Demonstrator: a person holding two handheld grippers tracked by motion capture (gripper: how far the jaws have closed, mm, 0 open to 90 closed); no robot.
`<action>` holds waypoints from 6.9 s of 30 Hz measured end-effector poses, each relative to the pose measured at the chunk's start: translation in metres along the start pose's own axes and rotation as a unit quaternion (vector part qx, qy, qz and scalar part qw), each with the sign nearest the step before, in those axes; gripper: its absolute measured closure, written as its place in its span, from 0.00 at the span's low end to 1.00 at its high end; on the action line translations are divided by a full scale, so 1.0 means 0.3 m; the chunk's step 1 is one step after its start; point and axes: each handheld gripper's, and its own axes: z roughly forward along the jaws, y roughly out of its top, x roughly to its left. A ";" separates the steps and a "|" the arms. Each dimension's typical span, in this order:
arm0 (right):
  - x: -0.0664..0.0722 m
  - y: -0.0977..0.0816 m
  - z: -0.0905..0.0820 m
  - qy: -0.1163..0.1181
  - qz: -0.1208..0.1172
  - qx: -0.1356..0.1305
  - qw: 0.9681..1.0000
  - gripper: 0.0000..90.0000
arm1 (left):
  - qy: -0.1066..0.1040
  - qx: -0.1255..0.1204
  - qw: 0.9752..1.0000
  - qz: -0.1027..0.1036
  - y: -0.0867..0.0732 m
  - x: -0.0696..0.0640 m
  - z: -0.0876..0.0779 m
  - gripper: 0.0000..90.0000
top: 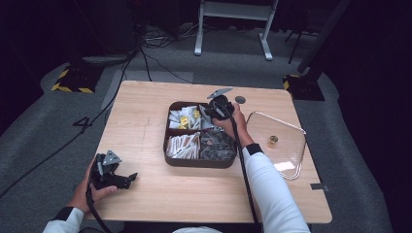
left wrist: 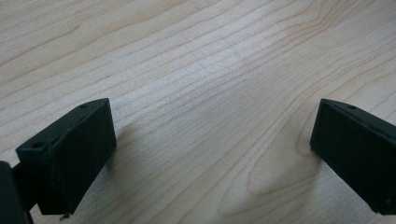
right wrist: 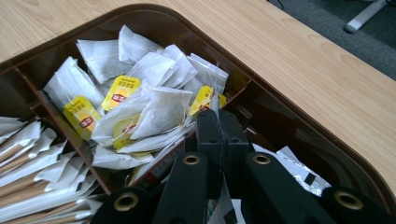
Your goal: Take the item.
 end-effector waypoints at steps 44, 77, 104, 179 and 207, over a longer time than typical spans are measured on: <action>0.053 -0.063 -0.306 0.067 -0.029 -0.109 0.991 1.00 | 0.001 0.000 1.000 -0.001 -0.001 0.000 -0.001 0.01; 0.136 -0.193 -0.401 0.125 -0.059 -0.129 0.982 1.00 | 0.001 0.000 1.000 -0.001 -0.001 0.000 -0.001 0.01; 0.269 -0.264 -0.408 0.180 -0.109 -0.100 0.972 1.00 | 0.002 0.000 1.000 -0.001 -0.001 0.000 -0.001 0.01; 0.396 -0.412 -0.321 0.194 -0.139 -0.007 0.971 0.50 | 0.003 -0.001 1.000 -0.004 -0.006 0.000 -0.005 0.01; 0.261 -0.417 -0.413 0.103 -0.120 -0.061 0.986 0.23 | 0.002 -0.001 1.000 -0.004 -0.006 0.000 -0.005 0.01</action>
